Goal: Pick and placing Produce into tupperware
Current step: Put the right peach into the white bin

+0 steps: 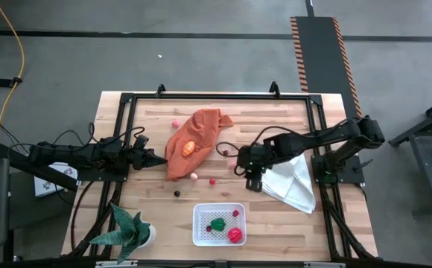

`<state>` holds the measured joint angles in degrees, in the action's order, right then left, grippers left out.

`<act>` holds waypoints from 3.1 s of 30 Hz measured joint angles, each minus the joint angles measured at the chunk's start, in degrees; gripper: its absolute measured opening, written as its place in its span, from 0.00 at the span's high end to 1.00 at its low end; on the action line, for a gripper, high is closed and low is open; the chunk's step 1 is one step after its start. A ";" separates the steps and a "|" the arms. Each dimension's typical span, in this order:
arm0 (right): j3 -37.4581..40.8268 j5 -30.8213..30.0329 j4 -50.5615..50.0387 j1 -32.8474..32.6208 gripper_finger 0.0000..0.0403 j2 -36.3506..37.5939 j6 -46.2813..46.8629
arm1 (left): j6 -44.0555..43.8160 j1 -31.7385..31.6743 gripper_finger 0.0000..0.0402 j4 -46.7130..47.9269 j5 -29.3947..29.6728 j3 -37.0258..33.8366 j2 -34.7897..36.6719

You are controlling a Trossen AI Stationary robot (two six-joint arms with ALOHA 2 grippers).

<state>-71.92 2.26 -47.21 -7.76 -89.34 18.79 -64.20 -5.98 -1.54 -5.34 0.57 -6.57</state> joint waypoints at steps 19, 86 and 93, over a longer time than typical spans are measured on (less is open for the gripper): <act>0.07 6.62 6.84 8.48 0.55 -6.75 -9.92 | 0.02 0.00 1.00 -0.02 0.00 -0.01 0.00; 0.02 3.73 10.28 10.61 0.41 -17.67 -34.34 | 0.02 0.00 1.00 -0.01 0.00 -0.01 -0.07; -0.02 1.44 10.56 10.23 0.41 -20.26 -35.39 | 0.01 0.00 1.00 -0.01 0.01 0.01 -0.07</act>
<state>-71.94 3.70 -36.65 2.46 -109.60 -16.60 -64.19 -5.98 -1.56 -5.34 0.58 -6.63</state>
